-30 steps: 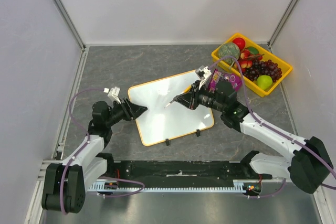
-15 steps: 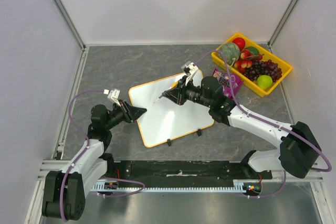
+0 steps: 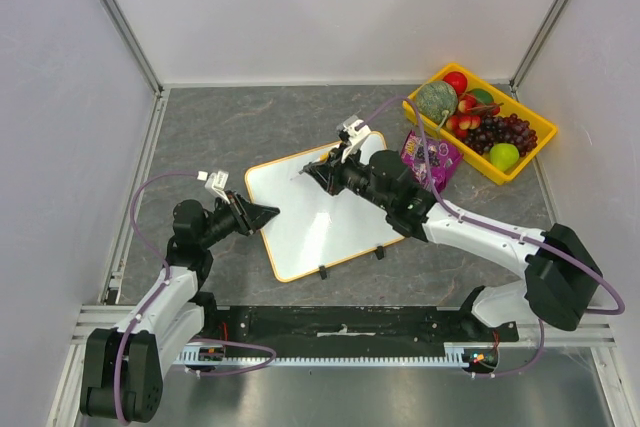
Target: Write a sentence on the whiteboard
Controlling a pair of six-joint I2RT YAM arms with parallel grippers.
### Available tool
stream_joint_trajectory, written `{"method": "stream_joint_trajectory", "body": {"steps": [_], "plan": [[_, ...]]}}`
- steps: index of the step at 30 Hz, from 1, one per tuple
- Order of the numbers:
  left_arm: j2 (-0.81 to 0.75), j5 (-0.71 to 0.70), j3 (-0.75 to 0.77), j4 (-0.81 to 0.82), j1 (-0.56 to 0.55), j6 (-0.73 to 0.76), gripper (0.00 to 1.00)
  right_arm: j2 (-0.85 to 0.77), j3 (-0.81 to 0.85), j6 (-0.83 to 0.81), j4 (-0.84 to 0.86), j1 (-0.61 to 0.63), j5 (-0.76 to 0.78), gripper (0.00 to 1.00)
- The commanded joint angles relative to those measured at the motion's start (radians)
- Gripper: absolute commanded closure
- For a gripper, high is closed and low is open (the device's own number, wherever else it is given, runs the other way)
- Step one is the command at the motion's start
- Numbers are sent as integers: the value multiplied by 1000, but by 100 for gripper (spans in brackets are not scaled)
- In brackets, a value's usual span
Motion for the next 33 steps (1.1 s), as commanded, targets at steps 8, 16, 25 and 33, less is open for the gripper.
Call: {"method": "stream_joint_trajectory", "body": {"steps": [8,16,25,33], "plan": [[-12,18,-19,3,-1,84,98,69,87,-26,106,23,83,100],[-6,35,-24,26,-3,80,98,100,114,-17,98,23,87,100],[-4,47,-28,42,-3,80,98,98,45,-3,100,23,93,100],[-3,50,-30,49,-3,80,98,86,-21,23,104,25,67,100]]}}
